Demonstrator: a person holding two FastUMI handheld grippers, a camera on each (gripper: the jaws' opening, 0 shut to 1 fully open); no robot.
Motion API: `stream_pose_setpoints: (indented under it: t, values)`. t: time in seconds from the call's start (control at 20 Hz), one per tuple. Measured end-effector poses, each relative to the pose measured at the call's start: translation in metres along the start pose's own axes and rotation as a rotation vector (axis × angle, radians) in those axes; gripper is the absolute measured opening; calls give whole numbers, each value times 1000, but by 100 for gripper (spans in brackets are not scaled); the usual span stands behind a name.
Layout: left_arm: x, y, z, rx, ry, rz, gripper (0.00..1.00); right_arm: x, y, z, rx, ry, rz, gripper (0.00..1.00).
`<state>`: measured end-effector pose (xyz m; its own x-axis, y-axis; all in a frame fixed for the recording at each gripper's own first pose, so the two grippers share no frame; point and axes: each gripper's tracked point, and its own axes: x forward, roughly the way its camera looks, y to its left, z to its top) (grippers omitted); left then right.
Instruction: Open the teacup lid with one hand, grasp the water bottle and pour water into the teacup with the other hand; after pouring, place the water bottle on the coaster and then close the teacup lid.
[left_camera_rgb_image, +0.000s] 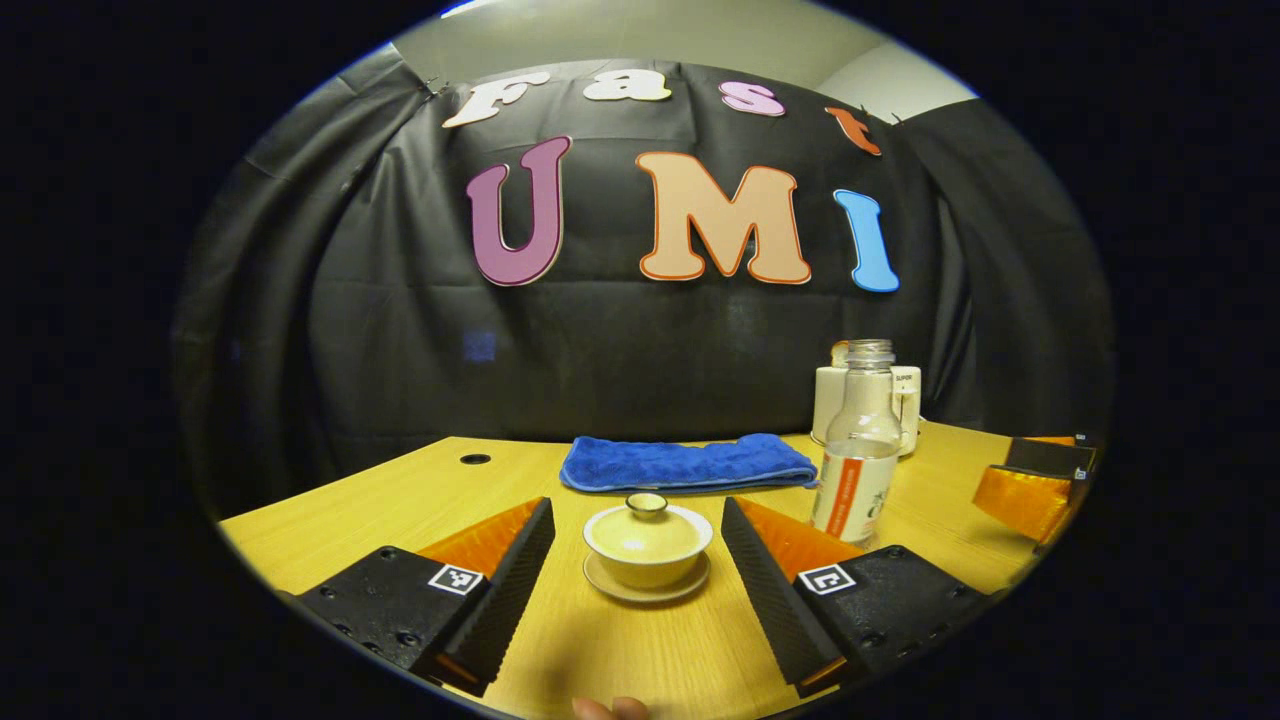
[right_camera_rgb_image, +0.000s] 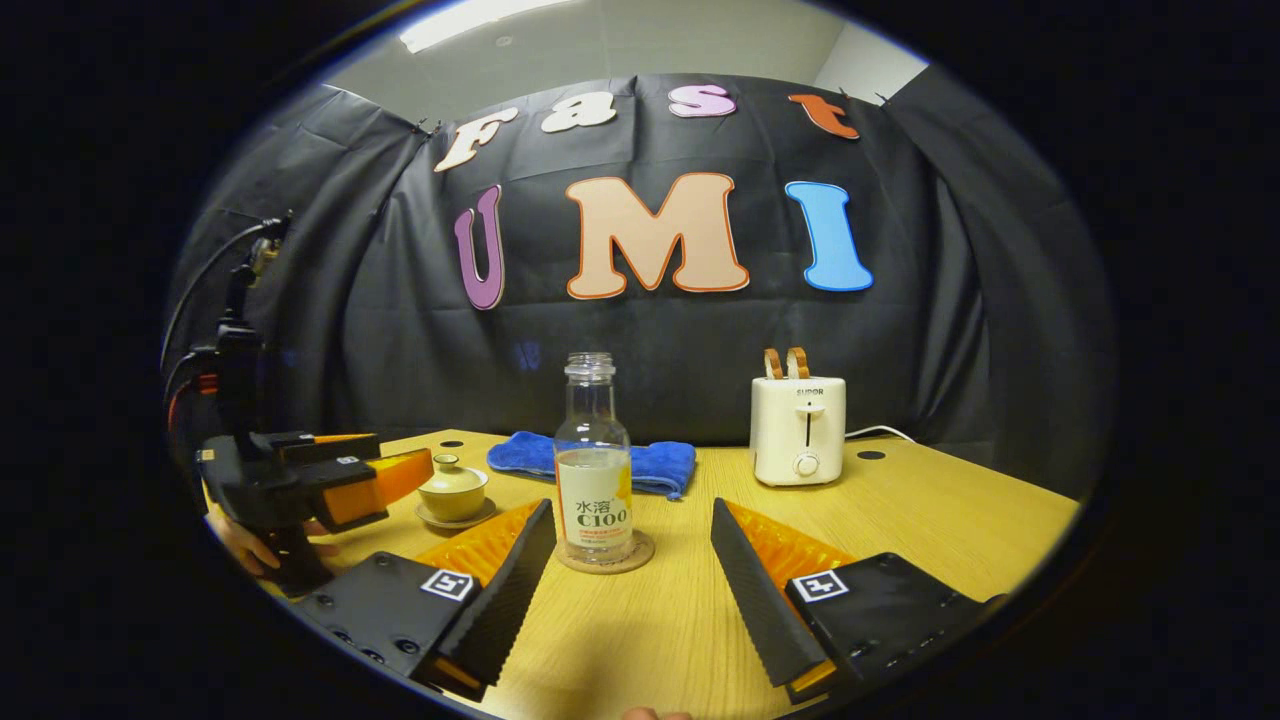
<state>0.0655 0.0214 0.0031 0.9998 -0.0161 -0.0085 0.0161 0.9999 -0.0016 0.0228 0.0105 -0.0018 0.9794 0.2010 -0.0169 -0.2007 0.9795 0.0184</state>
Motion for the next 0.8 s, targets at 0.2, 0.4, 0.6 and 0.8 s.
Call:
stream_pose_setpoints:
  t: [0.2,0.4,0.6,0.8]
  values:
    - [-39,-14,0,1,-5,28,98,-10,6,0,0,-1,-18,94]
    - [-59,-27,1,1,-4,24,98,-21,12,1,-1,-1,-32,94]
    - [-70,-32,0,1,-4,27,98,-35,21,1,1,-3,-26,94]
    - [-71,-35,0,0,-10,12,98,-37,20,0,0,0,-34,98]
